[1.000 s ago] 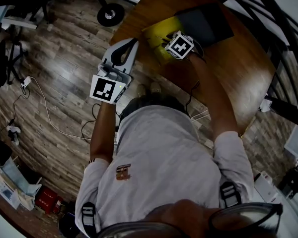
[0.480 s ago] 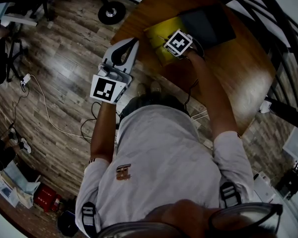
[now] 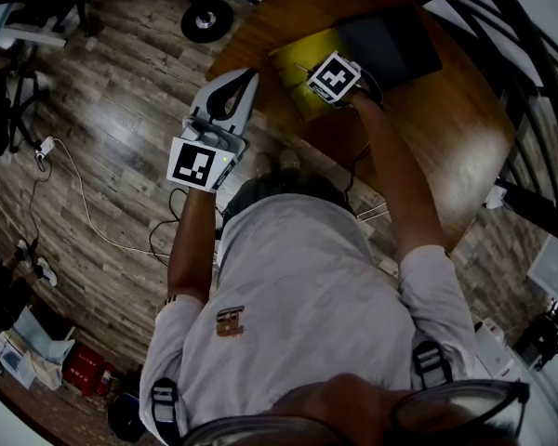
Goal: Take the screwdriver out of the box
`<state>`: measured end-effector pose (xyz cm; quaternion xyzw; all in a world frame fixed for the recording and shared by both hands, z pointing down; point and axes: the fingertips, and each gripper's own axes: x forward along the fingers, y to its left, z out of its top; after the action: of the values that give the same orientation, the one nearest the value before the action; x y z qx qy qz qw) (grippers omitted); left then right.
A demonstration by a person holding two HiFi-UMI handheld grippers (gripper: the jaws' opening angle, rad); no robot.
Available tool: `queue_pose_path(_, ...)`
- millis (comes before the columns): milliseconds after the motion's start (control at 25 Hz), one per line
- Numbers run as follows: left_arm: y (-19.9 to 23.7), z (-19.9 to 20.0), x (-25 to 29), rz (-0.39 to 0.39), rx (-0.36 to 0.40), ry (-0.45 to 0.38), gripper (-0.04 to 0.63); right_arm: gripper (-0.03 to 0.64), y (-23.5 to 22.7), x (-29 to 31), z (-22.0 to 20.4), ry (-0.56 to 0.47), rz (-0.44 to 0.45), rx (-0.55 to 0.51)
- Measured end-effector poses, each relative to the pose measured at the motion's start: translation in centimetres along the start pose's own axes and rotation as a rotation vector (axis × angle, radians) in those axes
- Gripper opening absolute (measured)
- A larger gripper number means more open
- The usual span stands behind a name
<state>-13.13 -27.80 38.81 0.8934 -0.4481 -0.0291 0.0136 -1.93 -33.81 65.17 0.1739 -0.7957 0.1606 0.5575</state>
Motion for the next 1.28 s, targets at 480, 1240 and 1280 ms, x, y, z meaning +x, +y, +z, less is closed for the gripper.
queue_pose_path(480, -0.3, 0.0, -0.1, -0.019, -0.003, -0.005, 0.018, 0.058, 0.4, 0.0, 0.0, 0.018, -0.032, -0.035)
queue_pose_path(1240, -1.8, 0.4, 0.5, -0.051, 0.011, 0.000, 0.018, 0.057, 0.8, -7.1, 2.9, -0.313, -0.012, 0.117)
queue_pose_path(1280, -2.0, 0.4, 0.6, -0.053, 0.012, 0.001, 0.018, 0.058, 1.0, -7.8, 3.1, -0.344, -0.010, 0.125)
